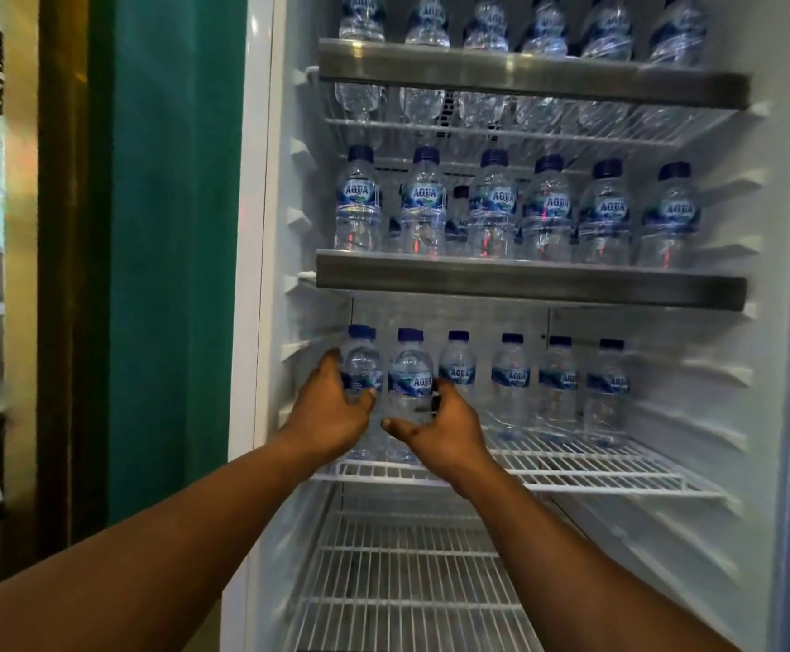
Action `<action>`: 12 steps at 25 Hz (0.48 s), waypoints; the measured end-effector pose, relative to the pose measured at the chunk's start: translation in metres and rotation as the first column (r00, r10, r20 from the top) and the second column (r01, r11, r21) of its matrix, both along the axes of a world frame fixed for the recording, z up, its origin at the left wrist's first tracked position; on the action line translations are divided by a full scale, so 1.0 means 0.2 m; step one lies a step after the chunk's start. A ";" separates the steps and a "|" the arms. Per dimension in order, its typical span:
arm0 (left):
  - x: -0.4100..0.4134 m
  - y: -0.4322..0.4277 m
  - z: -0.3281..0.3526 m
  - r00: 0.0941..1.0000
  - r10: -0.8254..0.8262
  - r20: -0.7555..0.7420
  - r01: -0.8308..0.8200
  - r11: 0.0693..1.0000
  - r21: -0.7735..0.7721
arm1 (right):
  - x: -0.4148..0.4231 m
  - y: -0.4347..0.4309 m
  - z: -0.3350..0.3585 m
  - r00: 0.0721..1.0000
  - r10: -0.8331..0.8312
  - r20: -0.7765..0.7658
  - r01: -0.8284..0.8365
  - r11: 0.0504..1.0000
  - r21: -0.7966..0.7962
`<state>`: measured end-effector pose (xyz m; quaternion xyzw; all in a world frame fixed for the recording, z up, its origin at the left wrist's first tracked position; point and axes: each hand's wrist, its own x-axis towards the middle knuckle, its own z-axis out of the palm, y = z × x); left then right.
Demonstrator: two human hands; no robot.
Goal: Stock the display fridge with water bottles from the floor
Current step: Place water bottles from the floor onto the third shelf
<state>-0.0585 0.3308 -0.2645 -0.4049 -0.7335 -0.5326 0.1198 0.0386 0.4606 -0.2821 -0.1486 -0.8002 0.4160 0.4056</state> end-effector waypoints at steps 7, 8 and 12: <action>0.01 -0.04 -0.13 0.996 -0.001 0.084 0.005 0.999 -0.044 | 0.02 0.02 -0.02 0.998 -0.037 0.044 0.036 0.999 0.023; 0.01 -0.05 -0.14 0.996 0.001 0.085 0.003 0.999 -0.047 | 0.03 0.02 -0.02 0.998 -0.041 0.045 0.040 0.999 0.029; 0.00 -0.08 -0.18 0.999 0.002 0.047 -0.002 1.000 -0.006 | 0.03 0.01 -0.01 0.998 -0.045 0.054 0.041 0.997 0.067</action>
